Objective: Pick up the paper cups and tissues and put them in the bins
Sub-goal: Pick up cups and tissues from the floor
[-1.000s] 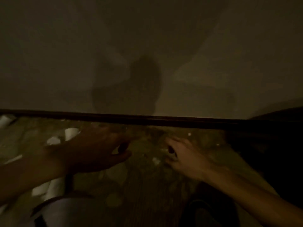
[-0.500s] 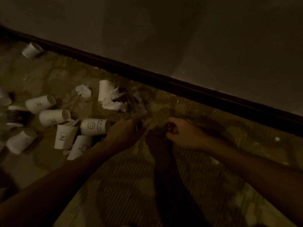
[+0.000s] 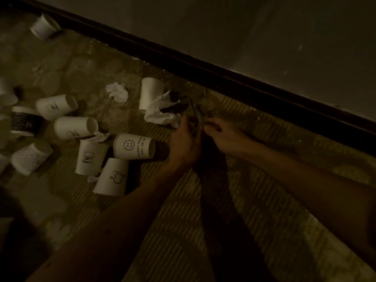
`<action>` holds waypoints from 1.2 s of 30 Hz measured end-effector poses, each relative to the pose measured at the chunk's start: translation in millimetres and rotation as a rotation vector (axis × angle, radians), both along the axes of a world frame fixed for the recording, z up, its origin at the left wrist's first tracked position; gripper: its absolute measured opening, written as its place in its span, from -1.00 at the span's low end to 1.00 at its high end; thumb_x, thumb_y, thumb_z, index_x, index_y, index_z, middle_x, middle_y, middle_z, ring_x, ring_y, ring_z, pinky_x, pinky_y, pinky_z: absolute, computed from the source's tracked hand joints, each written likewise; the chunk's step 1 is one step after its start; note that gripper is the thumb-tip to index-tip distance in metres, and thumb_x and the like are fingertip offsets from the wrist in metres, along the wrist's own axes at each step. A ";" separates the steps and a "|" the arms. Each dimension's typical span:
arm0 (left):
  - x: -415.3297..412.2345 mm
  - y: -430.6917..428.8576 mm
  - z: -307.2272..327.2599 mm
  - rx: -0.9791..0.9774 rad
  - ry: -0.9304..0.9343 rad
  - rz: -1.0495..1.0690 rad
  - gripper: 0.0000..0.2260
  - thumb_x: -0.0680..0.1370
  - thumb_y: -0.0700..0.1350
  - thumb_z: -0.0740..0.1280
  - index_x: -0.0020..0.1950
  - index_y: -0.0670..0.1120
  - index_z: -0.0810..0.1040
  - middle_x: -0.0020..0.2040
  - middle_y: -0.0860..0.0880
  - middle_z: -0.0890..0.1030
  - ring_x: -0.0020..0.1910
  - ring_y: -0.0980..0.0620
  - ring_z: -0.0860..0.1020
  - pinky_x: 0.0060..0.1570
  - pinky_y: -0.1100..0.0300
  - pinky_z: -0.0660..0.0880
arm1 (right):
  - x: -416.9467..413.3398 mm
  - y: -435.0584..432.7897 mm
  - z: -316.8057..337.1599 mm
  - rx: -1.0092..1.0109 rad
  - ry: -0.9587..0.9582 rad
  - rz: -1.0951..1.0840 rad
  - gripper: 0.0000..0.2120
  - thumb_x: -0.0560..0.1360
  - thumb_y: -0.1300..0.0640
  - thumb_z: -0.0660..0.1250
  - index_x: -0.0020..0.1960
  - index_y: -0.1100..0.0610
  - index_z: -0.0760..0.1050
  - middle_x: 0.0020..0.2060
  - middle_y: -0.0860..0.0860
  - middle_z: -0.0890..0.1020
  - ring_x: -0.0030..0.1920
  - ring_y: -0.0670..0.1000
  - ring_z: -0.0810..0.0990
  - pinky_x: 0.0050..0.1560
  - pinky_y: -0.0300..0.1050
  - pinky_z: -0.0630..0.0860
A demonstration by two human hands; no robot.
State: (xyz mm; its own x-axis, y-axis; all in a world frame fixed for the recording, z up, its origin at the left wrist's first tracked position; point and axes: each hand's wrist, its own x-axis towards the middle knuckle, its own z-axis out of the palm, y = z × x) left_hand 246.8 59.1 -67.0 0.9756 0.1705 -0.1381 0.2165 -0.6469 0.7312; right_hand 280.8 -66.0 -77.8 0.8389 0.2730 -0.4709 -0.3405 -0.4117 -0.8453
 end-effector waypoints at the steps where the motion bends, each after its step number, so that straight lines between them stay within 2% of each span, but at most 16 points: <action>1: -1.1 -0.1 -1.3 -0.032 -0.008 0.007 -0.75 0.64 -0.08 0.28 0.28 -0.14 0.43 -0.01 0.14 0.50 -0.21 0.39 0.49 -0.27 0.51 0.38 | 0.5 0.0 -0.4 0.009 0.022 -0.018 -0.67 0.64 -0.04 0.18 0.38 -0.02 0.42 0.20 0.00 0.54 0.09 -0.02 0.52 -0.03 -0.10 0.51; 4: -7.2 1.3 -2.0 -0.099 -0.021 0.012 -0.79 0.64 -0.12 0.29 0.24 -0.15 0.47 -0.07 0.22 0.48 -0.17 0.51 0.50 -0.24 0.55 0.42 | 0.1 -4.4 -1.1 0.044 0.075 -0.109 -0.65 0.61 -0.17 0.16 0.30 -0.02 0.42 0.12 -0.01 0.54 -0.06 -0.04 0.52 -0.27 -0.18 0.42; 7: -18.3 1.9 1.5 -0.142 0.024 0.023 -0.82 0.63 -0.09 0.30 0.21 -0.07 0.49 0.05 0.04 0.59 -0.05 0.22 0.60 -0.14 0.33 0.56 | -5.1 -12.7 1.6 0.108 0.172 -0.211 -0.47 0.53 -0.32 0.17 0.33 0.01 0.38 0.10 -0.01 0.55 0.02 0.01 0.58 -0.25 -0.12 0.49; 9: -28.4 -0.7 6.3 -0.250 0.085 0.043 -0.89 0.63 -0.08 0.31 0.15 0.01 0.50 0.06 -0.03 0.62 -0.07 0.10 0.64 -0.22 0.27 0.57 | -9.5 -19.2 5.1 0.194 0.254 -0.257 -0.40 0.49 -0.37 0.21 0.36 -0.02 0.34 0.13 0.00 0.57 0.07 0.02 0.61 -0.15 -0.07 0.57; 12: -43.5 -5.0 14.2 -0.280 0.095 -0.011 -0.92 0.62 -0.09 0.32 0.08 0.09 0.51 -0.02 0.00 0.65 -0.13 0.10 0.66 -0.27 0.29 0.51 | -18.0 -23.6 7.6 0.318 0.340 -0.298 -0.39 0.45 -0.36 0.29 0.38 -0.08 0.30 0.20 0.02 0.59 0.08 0.06 0.64 -0.03 0.02 0.60; 16: -55.4 -16.5 20.0 -0.195 0.054 -0.153 -0.87 0.61 -0.19 0.31 0.10 -0.04 0.61 -0.12 0.03 0.67 -0.24 0.16 0.63 -0.27 0.32 0.48 | -32.8 -15.1 3.2 0.327 0.307 -0.298 -0.26 0.37 -0.30 0.42 0.46 -0.19 0.22 0.35 -0.04 0.46 0.15 0.07 0.60 0.05 0.09 0.60; 19: -59.0 -18.2 27.9 -0.156 0.045 -0.249 -0.77 0.59 -0.30 0.28 0.21 -0.16 0.60 -0.11 0.08 0.65 -0.21 0.24 0.62 -0.22 0.41 0.45 | -39.5 -7.0 2.0 0.356 0.267 -0.329 -0.20 0.37 -0.19 0.50 0.49 -0.20 0.18 0.30 -0.09 0.41 0.07 -0.07 0.55 -0.14 -0.10 0.59; 21: -62.1 -14.5 30.7 -0.173 0.072 -0.288 -0.80 0.59 -0.31 0.29 0.18 -0.18 0.61 -0.17 0.20 0.59 -0.27 0.35 0.57 -0.25 0.50 0.40 | -42.7 -6.5 -2.5 0.358 0.247 -0.349 -0.19 0.35 -0.15 0.53 0.48 -0.23 0.19 0.36 -0.05 0.41 0.12 -0.03 0.56 -0.17 -0.12 0.59; 23: -64.9 -8.4 36.7 -0.186 0.118 -0.349 -0.85 0.60 -0.25 0.31 0.14 -0.16 0.62 -0.20 0.22 0.59 -0.31 0.39 0.55 -0.27 0.51 0.38 | -46.0 -5.7 -5.2 0.346 0.223 -0.327 -0.19 0.35 -0.11 0.54 0.48 -0.25 0.19 0.38 -0.04 0.41 0.16 -0.01 0.56 -0.22 -0.15 0.61; 26: -61.7 7.4 49.8 -0.139 0.182 -0.419 -0.90 0.62 -0.07 0.32 0.00 0.05 0.64 -0.24 0.23 0.64 -0.31 0.36 0.56 -0.29 0.49 0.39 | -47.3 -2.3 -7.4 0.344 0.189 -0.306 -0.29 0.36 -0.06 0.54 0.42 -0.27 0.30 0.33 -0.06 0.48 0.14 -0.01 0.58 -0.27 -0.20 0.60; 27: -57.1 15.6 53.9 -0.124 0.174 -0.374 -0.88 0.62 -0.01 0.31 -0.07 0.14 0.61 -0.27 0.27 0.63 -0.31 0.35 0.57 -0.33 0.49 0.39 | -46.2 -1.4 -7.6 0.352 0.193 -0.315 -0.35 0.37 -0.04 0.54 0.35 -0.29 0.34 0.30 -0.04 0.50 0.10 0.01 0.59 -0.32 -0.20 0.58; 29: -40.2 35.9 60.5 -0.119 0.082 -0.157 -0.87 0.61 0.04 0.28 -0.12 0.16 0.58 -0.27 0.26 0.62 -0.31 0.32 0.58 -0.38 0.45 0.42 | -43.3 -1.6 -7.4 0.350 0.203 -0.314 -0.48 0.38 -0.03 0.53 0.22 -0.31 0.38 0.23 -0.01 0.54 -0.09 -0.02 0.58 -0.48 -0.28 0.49; 31: -18.7 60.9 60.8 0.038 -0.050 0.018 -0.91 0.60 -0.01 0.31 0.05 0.06 0.59 -0.11 0.18 0.61 -0.19 0.27 0.61 -0.28 0.38 0.46 | -41.4 -1.6 -8.7 0.316 0.194 -0.300 -0.53 0.38 -0.04 0.53 0.20 -0.25 0.40 0.15 -0.03 0.56 -0.15 -0.06 0.56 -0.51 -0.33 0.45; 32: -7.7 72.8 58.6 0.197 -0.076 0.018 -0.79 0.60 -0.03 0.32 0.23 0.00 0.56 0.06 0.07 0.59 -0.05 0.21 0.60 -0.17 0.31 0.46 | -41.0 -1.0 -9.4 0.306 0.188 -0.298 -0.53 0.38 -0.04 0.53 0.21 -0.20 0.41 0.11 -0.04 0.58 -0.15 -0.07 0.58 -0.49 -0.33 0.45; 34: 9.0 94.6 48.5 0.484 -0.032 -0.072 -0.59 0.61 -0.05 0.31 0.46 -0.03 0.40 0.30 -0.16 0.47 0.12 0.00 0.52 -0.03 0.20 0.37 | -41.8 1.5 -10.2 0.301 0.188 -0.306 -0.52 0.39 -0.03 0.53 0.23 -0.13 0.42 0.03 -0.05 0.63 -0.18 -0.08 0.61 -0.46 -0.32 0.47; 36: 17.8 103.5 39.1 0.678 0.006 -0.175 -0.50 0.62 -0.02 0.29 0.55 -0.03 0.29 0.37 -0.24 0.40 0.20 -0.14 0.48 -0.02 0.16 0.30 | -44.3 3.4 -10.0 0.295 0.199 -0.301 -0.53 0.40 -0.03 0.52 0.23 -0.11 0.42 -0.04 -0.08 0.63 -0.21 -0.11 0.61 -0.46 -0.33 0.47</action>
